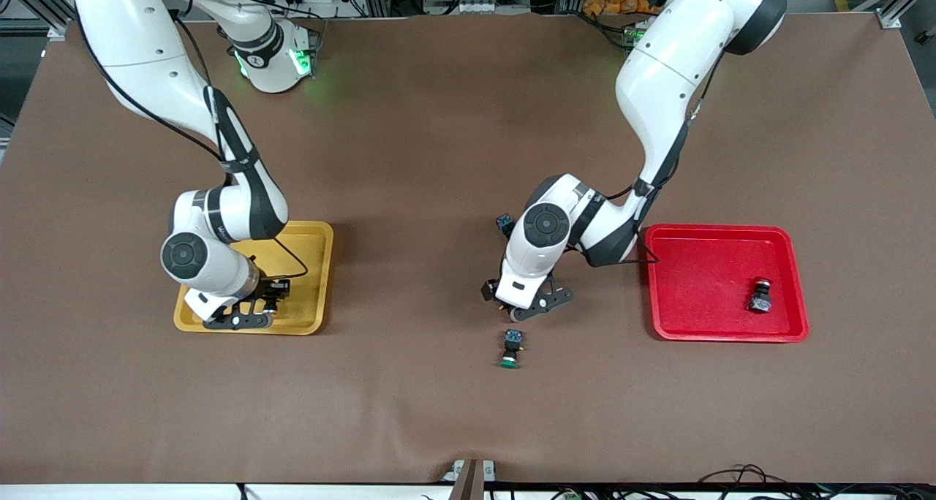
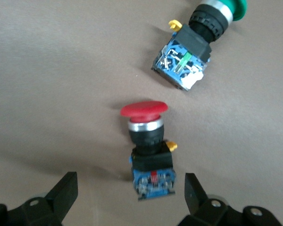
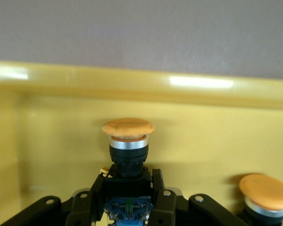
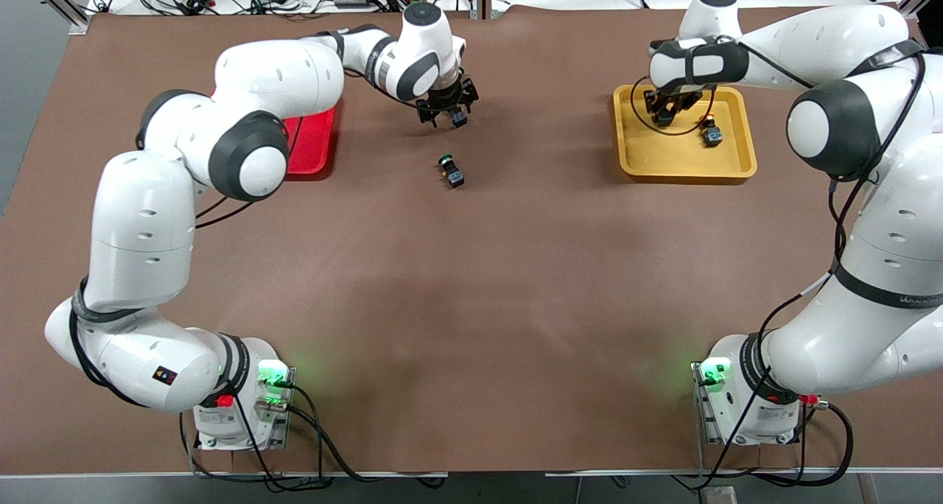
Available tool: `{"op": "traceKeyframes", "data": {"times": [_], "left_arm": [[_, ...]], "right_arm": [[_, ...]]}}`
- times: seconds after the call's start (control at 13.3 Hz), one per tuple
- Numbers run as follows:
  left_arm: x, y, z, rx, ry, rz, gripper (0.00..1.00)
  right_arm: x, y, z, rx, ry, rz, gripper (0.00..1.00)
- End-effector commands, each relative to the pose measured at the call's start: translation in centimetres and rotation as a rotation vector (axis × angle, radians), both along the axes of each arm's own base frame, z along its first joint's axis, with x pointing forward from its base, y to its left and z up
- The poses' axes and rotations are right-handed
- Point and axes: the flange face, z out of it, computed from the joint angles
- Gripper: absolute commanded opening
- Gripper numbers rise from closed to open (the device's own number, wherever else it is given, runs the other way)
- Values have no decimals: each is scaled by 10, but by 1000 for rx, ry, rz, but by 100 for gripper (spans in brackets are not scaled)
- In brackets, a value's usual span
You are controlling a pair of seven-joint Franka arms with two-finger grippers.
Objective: Place red and yellow buttons in trays
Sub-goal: 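Place the yellow button in the yellow tray while the left carries red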
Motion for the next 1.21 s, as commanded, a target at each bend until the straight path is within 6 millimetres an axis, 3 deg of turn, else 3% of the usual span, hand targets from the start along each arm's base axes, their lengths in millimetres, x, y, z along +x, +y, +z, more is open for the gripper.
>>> {"op": "traceKeyframes", "data": {"times": [0.0, 0.08, 0.15, 0.23, 0.45, 0.6, 0.75, 0.83, 0.98, 1.05, 1.13], "left_arm": [[2, -6, -13, 3, -45, 5, 100], [2, -6, -13, 13, -55, -10, 100], [2, -7, -10, 39, -83, -51, 100], [-1, -11, -8, 52, -97, -64, 100], [-1, -9, -12, 61, -95, -42, 100], [0, -8, -11, 63, -98, -50, 100], [0, -9, -10, 59, -97, -46, 58], [0, -9, -10, 59, -97, -43, 52], [1, -8, -9, 57, -97, -32, 14], [3, -7, -4, 55, -103, -32, 5], [6, -5, 5, 54, -110, -33, 4]], "right_arm": [[-6, 6, 8, -1, 3, 22, 65], [-5, 7, 13, 0, 4, 22, 100], [-6, 11, 21, 0, 15, 17, 100], [-4, 8, 42, 3, 20, 19, 100], [-14, -1, 137, 13, 33, 3, 100], [-26, -18, 195, 20, 35, -22, 100], [-43, -37, 244, 29, 49, -14, 100], [-51, -55, 267, 39, 55, -10, 100], [-62, -81, 310, 49, 67, -4, 100], [-64, -94, 329, 52, 78, -5, 100], [-65, -112, 352, 56, 82, -5, 100]]}}
